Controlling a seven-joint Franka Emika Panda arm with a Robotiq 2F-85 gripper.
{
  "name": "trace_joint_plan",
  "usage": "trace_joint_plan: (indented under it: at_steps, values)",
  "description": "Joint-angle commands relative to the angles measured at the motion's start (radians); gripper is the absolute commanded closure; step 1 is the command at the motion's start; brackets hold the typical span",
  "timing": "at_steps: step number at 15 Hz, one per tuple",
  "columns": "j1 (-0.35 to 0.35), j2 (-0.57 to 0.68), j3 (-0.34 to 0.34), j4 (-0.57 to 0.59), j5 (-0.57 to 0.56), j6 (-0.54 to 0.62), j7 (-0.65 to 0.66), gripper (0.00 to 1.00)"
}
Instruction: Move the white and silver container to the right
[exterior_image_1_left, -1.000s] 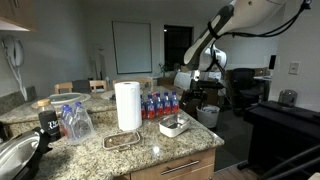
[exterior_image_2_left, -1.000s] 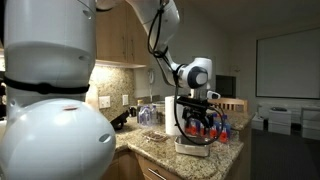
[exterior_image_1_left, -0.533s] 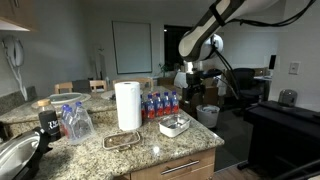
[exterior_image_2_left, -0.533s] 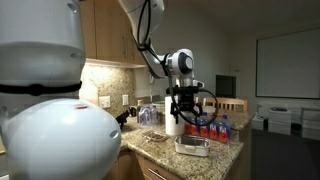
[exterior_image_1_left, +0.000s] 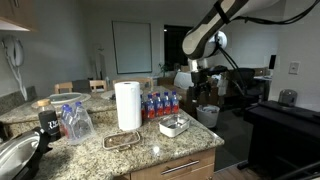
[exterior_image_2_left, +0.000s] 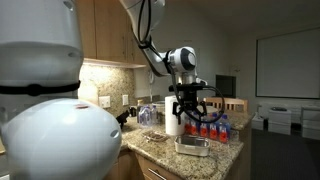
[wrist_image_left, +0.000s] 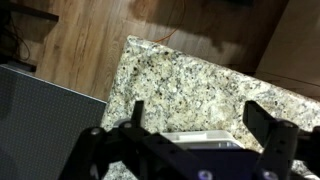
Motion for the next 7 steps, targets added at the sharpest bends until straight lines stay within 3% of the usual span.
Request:
trace_joint_plan:
  at_steps: [1, 7]
  values:
    - [-0.002, 0.0, -0.008, 0.002, 0.0, -0.002, -0.01, 0.0]
    - [-0.004, 0.0, -0.011, 0.002, 0.0, -0.002, -0.017, 0.0]
